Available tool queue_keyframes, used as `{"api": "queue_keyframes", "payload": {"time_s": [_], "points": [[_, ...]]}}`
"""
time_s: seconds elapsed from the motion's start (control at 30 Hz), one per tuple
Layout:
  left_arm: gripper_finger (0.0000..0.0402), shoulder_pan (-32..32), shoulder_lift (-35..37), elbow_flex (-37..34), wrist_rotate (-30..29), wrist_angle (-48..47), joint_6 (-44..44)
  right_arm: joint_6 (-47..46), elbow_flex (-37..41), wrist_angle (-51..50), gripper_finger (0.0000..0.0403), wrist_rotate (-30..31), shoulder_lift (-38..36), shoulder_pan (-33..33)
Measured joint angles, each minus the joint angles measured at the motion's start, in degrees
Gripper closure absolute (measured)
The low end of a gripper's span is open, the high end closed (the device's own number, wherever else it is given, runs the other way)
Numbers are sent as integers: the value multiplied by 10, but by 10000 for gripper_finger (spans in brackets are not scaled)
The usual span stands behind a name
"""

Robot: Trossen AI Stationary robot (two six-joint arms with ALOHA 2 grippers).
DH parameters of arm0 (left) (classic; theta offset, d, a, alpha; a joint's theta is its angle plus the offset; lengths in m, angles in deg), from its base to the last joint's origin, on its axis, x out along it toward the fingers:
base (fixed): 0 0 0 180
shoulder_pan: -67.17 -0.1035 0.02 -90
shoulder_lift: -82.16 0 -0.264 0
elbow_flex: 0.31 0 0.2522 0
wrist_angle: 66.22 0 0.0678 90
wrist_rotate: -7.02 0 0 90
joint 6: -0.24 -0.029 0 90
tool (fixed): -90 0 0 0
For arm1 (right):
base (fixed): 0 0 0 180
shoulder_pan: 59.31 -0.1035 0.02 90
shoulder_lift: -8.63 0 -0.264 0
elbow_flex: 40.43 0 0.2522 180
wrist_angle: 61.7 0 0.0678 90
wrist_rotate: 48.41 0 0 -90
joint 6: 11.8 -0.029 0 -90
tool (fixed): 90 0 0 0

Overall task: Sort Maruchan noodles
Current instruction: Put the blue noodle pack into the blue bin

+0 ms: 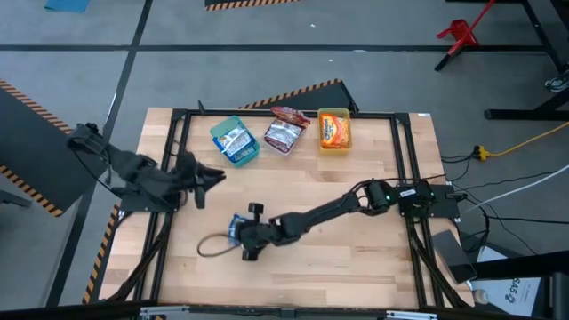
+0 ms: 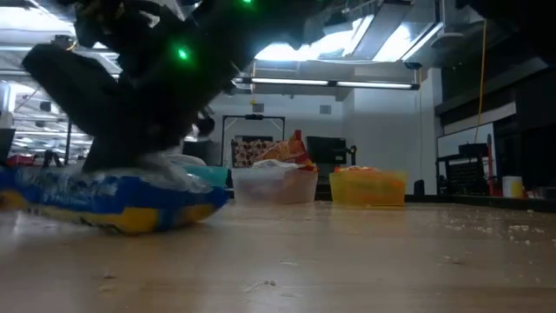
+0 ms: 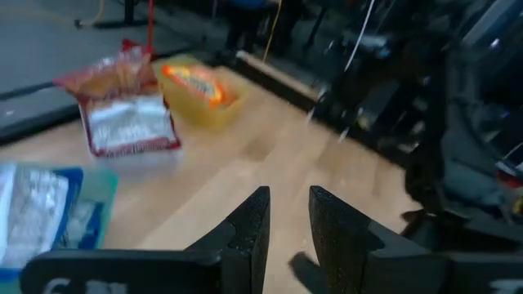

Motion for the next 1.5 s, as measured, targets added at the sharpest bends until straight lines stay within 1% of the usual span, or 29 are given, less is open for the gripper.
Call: {"api": "queue_keyframes", "payload": {"time_s": [0.2, 0.27, 0.37, 0.53, 0.6, 0.77, 1.0, 1.03, 1.1, 1.2, 1.27, 1.33, 1.4, 1.5], "points": [[319, 0, 48, 22, -2, -1, -54, 33, -79, -47, 403, 7, -5, 31], [319, 0, 61, 23, -1, -2, -62, 45, -111, -81, 403, 11, -5, 43], [319, 0, 76, 23, -1, -2, -76, 65, -158, -115, 403, 12, -6, 65], [319, 0, 87, 23, -1, -4, -92, 92, -203, -140, 403, 15, -6, 110], [319, 0, 90, 23, -1, -10, -92, 101, -205, -124, 403, 14, -8, 124], [319, 0, 100, 23, -1, -14, -109, 104, -204, -138, 403, 10, -12, 160], [319, 0, 124, 23, -20, -14, -136, 117, -204, -138, 403, 10, -14, 201], [319, 0, 128, 23, -21, -15, -136, 117, -204, -139, 403, 0, -14, 203], [319, 0, 135, 23, -18, -15, -136, 128, -204, -142, 403, -44, -15, 207], [319, 0, 146, 23, -15, -19, -136, 147, -204, -142, 402, -135, -15, 201], [319, 0, 153, 23, -20, -27, -136, 149, -204, -132, 402, -182, -11, 194], [319, 0, 158, 23, -27, -36, -136, 152, -194, -102, 400, -203, -3, 187], [319, 0, 163, 23, -34, -42, -137, 158, -178, -78, 388, -212, 9, 180], [319, 0, 165, 23, -39, -44, -137, 159, -154, -27, 346, -209, 36, 176]]}}
